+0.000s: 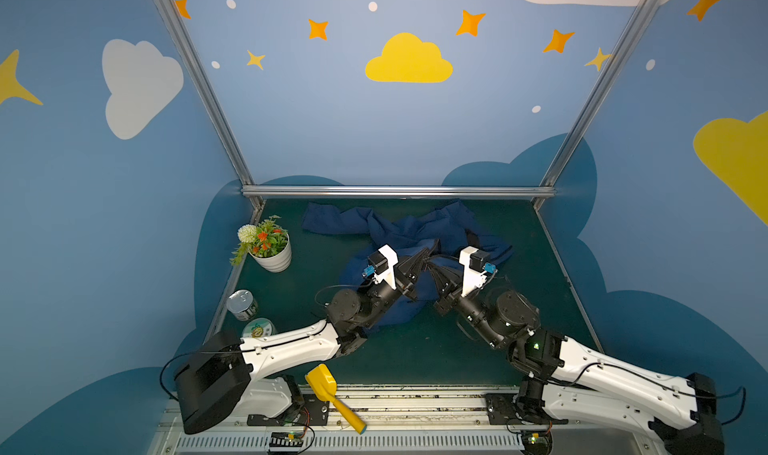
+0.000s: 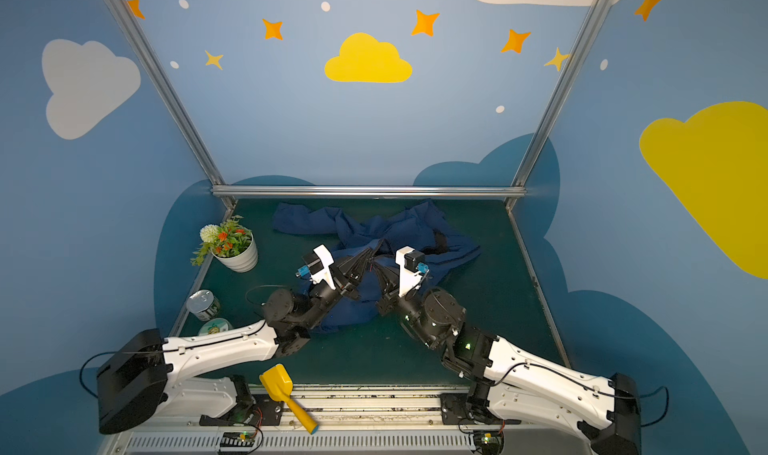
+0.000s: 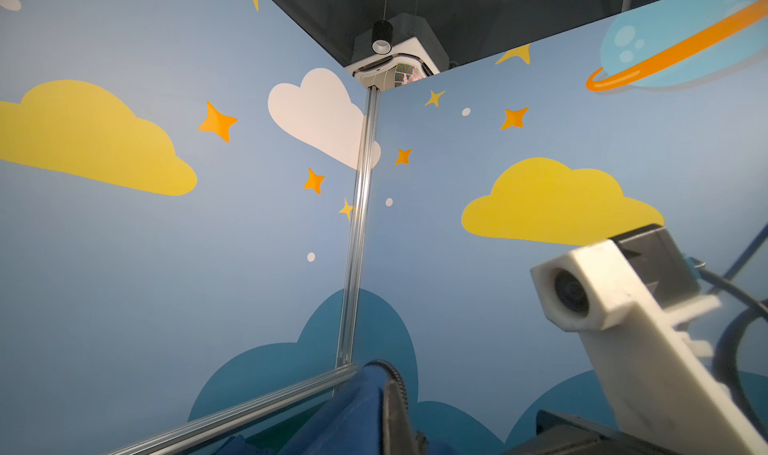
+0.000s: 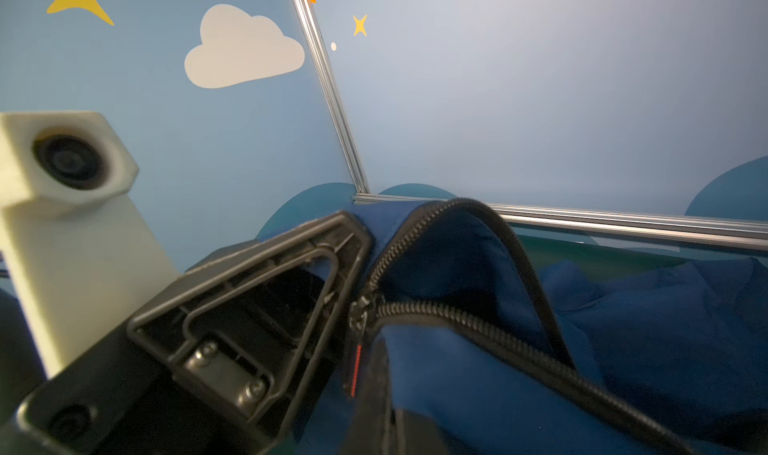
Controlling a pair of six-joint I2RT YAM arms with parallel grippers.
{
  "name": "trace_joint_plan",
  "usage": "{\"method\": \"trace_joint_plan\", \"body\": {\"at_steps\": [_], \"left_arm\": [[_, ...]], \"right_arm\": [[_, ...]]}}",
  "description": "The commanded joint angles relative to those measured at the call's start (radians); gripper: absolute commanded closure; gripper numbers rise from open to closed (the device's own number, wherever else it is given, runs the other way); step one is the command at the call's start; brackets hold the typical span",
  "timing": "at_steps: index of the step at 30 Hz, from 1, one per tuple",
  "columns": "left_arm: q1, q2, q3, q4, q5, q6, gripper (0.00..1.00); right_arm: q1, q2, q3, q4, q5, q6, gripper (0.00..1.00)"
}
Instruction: Zip up the jacket
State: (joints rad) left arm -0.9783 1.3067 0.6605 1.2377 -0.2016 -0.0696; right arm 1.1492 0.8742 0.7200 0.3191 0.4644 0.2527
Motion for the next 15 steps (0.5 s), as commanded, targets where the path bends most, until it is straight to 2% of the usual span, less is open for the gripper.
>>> {"method": "trace_joint_plan", "body": {"at_steps": [1,15], "left_arm": [[-0.001,-0.03,-0.002,0.043,-0.022,0.028,0.97],[-0.002,-0.052,-0.007,0.045,-0.016,0.011,0.97]], "right_arm": [[0.004,-0.035,0.036,0.07,0.034,0.002,1.0],[-0.008,-0.066,0.012,0.098,0.063,0.02,1.0]]}}
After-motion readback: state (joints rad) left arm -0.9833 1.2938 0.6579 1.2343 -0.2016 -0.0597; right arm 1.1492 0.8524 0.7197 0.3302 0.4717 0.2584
